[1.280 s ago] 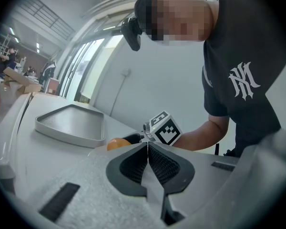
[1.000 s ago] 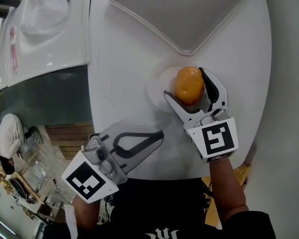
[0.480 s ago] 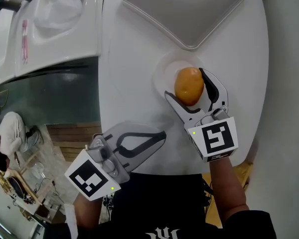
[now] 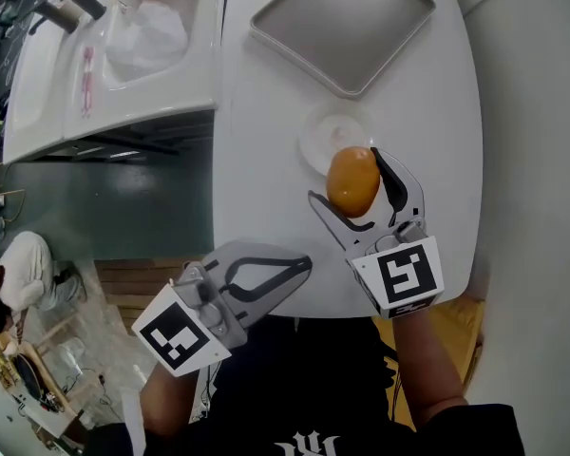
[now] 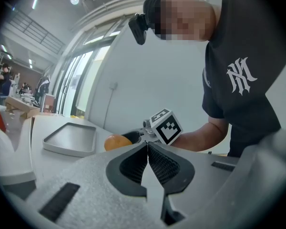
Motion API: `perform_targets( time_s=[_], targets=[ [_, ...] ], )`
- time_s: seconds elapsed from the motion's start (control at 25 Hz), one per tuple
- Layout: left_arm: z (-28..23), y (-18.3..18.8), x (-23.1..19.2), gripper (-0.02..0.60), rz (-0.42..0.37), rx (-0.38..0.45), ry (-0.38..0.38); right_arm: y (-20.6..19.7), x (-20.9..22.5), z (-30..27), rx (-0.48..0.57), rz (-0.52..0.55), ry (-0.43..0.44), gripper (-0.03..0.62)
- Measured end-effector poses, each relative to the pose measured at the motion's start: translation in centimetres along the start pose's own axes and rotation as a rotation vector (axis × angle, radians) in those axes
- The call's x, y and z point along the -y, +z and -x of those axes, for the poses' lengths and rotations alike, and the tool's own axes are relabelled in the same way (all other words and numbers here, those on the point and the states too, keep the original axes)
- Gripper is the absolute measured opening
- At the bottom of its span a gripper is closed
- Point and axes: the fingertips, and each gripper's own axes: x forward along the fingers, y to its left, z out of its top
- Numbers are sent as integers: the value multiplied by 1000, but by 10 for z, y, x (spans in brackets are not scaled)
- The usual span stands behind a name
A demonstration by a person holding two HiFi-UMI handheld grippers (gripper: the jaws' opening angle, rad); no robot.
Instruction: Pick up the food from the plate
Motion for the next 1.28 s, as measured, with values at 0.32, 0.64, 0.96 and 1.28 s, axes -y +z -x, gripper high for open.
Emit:
perform_targets(
  time_s=[0.32, 0.64, 0.96, 1.28],
  targets=[
    [37, 27, 68, 8, -75, 7, -29, 44, -45, 83, 110, 43, -58, 423],
    [66, 45, 132, 8, -184, 58, -59, 78, -91, 162, 215, 110, -138, 423],
    [90, 54, 202, 8, -189, 98, -66, 77, -149, 249, 277, 130, -142, 423],
    [84, 56, 249, 8, -187, 110, -106, 63, -181, 314, 306, 121, -110, 423]
  ],
)
